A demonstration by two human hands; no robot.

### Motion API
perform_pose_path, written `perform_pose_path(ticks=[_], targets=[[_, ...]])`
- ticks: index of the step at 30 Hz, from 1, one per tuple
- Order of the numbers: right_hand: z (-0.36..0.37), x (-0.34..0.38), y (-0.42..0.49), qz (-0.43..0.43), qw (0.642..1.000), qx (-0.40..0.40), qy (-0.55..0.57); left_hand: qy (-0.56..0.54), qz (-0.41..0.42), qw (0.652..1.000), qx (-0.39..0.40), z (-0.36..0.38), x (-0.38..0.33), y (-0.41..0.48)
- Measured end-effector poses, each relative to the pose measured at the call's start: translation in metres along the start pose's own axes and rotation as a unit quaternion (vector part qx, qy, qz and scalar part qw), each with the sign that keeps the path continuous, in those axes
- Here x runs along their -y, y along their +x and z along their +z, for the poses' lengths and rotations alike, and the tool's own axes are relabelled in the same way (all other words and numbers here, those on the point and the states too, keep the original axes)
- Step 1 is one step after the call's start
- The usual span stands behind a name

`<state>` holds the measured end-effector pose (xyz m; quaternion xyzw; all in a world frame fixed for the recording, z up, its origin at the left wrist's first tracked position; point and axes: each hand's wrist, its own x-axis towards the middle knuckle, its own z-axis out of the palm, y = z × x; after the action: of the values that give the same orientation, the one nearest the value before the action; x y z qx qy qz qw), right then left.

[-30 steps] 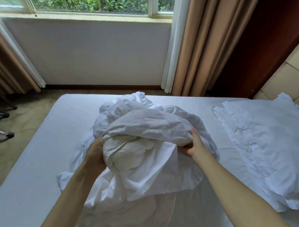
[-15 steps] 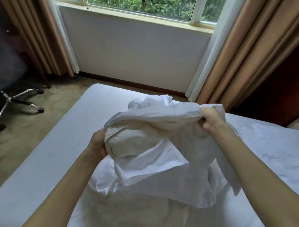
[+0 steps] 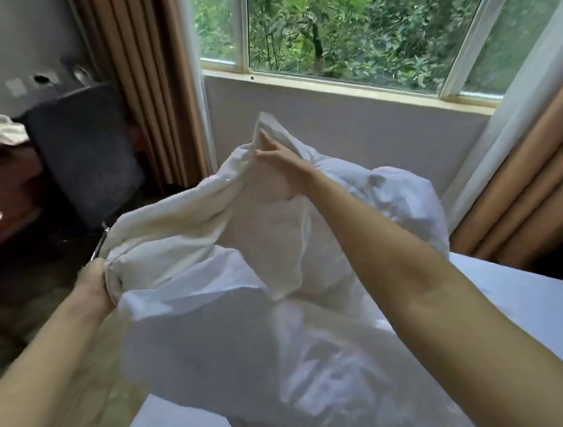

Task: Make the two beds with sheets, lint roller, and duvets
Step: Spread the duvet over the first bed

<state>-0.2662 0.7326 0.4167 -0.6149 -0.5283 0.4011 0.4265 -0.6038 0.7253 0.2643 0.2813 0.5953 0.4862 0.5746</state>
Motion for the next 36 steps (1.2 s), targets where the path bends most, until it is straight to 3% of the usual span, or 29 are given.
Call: perform_pose_path(ticks=[2, 4, 6, 8, 11, 13, 18, 22, 27, 29, 31, 34, 36], targets=[[0.037, -0.01, 0.004, -0.009, 0.997, 0.07, -0.016, -0.042, -0.043, 0.997, -0.054, -0.022, -0.011, 0.028], [0.075, -0.041, -0.006, 0.049, 0.988, 0.13, -0.06, -0.038, -0.039, 0.995, -0.088, -0.037, -0.006, 0.047], [0.084, -0.109, -0.024, 0.132, 0.959, 0.187, -0.169, -0.009, -0.056, 0.998, -0.028, -0.036, 0.017, 0.04], [0.067, -0.186, -0.069, 0.236, 0.888, 0.22, -0.328, 0.085, -0.122, 0.987, 0.067, -0.031, 0.062, 0.022], [0.031, -0.278, -0.15, 0.382, 0.769, 0.216, -0.465, 0.23, -0.231, 0.933, 0.151, -0.03, 0.144, -0.02], [0.007, -0.3, -0.197, 0.412, 0.737, 0.207, -0.494, 0.269, -0.3, 0.89, 0.214, -0.024, 0.186, -0.058], [-0.036, -0.307, -0.254, 0.418, 0.74, 0.148, -0.507, 0.328, -0.392, 0.82, 0.258, -0.002, 0.256, -0.128], [-0.03, -0.316, -0.262, 0.362, 0.771, 0.111, -0.511, 0.309, -0.422, 0.802, 0.29, 0.021, 0.284, -0.159], [0.028, -0.288, -0.278, 0.313, 0.803, 0.274, -0.427, 0.17, -0.496, 0.778, 0.348, 0.059, 0.3, -0.206], [0.057, -0.271, -0.299, 0.28, 0.834, 0.315, -0.356, 0.085, -0.51, 0.799, 0.306, 0.074, 0.301, -0.219], [0.085, -0.251, -0.319, 0.247, 0.874, 0.309, -0.282, 0.028, -0.478, 0.851, 0.218, 0.078, 0.296, -0.219], [0.109, -0.226, -0.321, 0.205, 0.935, 0.232, -0.171, 0.105, -0.341, 0.925, 0.128, 0.069, 0.263, -0.198], [0.112, -0.204, -0.307, 0.179, 0.961, 0.207, -0.027, 0.126, -0.226, 0.963, 0.081, 0.058, 0.217, -0.163]])
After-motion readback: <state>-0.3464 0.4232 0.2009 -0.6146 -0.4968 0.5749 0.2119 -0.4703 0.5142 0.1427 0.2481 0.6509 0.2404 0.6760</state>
